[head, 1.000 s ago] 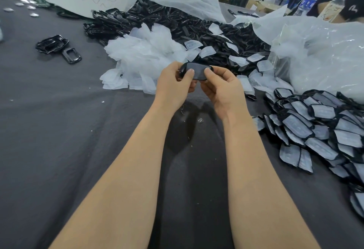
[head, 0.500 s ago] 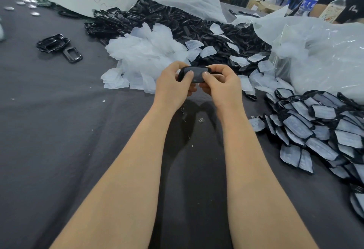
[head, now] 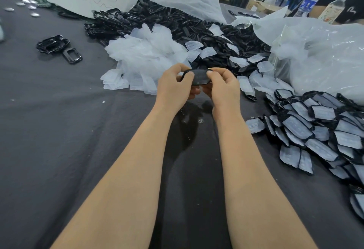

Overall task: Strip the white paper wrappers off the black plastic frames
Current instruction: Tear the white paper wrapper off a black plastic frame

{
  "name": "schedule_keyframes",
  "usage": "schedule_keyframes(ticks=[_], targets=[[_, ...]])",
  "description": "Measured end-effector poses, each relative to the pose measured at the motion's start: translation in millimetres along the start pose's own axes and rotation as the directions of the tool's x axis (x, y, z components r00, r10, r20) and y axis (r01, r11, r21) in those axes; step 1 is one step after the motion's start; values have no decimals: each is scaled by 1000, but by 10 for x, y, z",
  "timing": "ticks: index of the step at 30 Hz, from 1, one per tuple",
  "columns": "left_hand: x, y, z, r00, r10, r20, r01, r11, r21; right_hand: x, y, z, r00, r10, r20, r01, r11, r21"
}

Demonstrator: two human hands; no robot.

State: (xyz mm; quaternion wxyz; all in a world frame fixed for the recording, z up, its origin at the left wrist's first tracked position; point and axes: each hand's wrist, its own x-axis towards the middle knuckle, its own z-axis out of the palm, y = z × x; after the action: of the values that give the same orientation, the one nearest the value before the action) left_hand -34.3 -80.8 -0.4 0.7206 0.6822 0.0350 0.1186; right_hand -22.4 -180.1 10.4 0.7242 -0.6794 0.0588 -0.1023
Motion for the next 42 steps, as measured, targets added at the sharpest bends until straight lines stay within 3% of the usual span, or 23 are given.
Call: schedule_keyframes(ticks=[5,12,16,22,28,42], targets=[[16,-19,-11,1000,-13,2,13,1000,-13,23,17,-27,999,-16,50,18,998,-57],[41,-79,0,1000,13,-19,-12,999,50,44,75,-40,988,-134,72,151,923,-355],[43,-101,16,998,38,-40,-35,996,82,47,90,-31,991,-126,50,136,926,-352],[68,-113,-18,997,36,-72,-29,994,101,38,85,-14,979,-112,168,172,900,-402],[56,-106,-11,998,30,-53,-29,999,19,34,91,-3,983,-142,117,176,912,-371],[79,-135,-21,999,2,-50,0,999,54,34,83,-9,983,-136,127,176,901,-396]])
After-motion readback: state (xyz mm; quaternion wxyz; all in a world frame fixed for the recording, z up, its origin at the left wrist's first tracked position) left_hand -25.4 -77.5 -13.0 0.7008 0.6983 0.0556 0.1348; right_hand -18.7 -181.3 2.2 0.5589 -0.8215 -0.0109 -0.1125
